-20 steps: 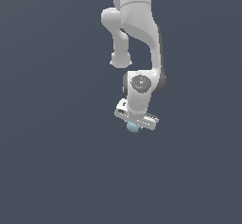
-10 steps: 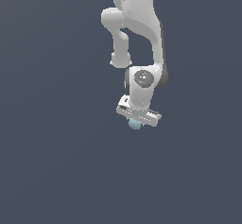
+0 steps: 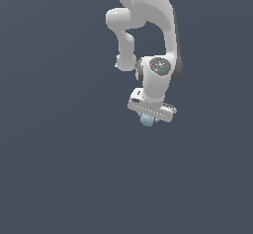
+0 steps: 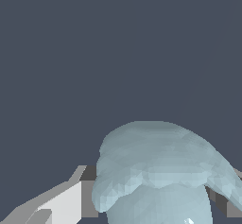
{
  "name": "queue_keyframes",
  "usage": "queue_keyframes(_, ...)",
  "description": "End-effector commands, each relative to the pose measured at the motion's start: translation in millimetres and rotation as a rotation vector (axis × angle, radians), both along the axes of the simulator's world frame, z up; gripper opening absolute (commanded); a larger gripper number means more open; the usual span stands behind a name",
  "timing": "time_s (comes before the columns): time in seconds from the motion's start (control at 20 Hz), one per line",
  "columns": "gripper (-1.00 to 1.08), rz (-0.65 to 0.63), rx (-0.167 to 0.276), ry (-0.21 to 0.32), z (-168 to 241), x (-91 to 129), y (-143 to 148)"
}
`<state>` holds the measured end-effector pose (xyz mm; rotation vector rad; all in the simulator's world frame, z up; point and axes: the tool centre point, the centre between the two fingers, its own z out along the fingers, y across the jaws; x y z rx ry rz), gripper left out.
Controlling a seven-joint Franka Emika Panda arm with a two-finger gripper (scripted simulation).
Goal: Pick up the object and move it to a goal position.
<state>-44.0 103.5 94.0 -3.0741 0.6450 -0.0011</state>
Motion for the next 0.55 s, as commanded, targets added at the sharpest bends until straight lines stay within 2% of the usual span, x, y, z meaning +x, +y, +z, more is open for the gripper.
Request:
queue_keyframes(0.0,-1.0,-0.001,0.0,0.001,7.1,-5.2,4.5)
queue_keyframes(0.5,-1.0,-0.001,0.0,0.001,11.4,-6.8,7.6)
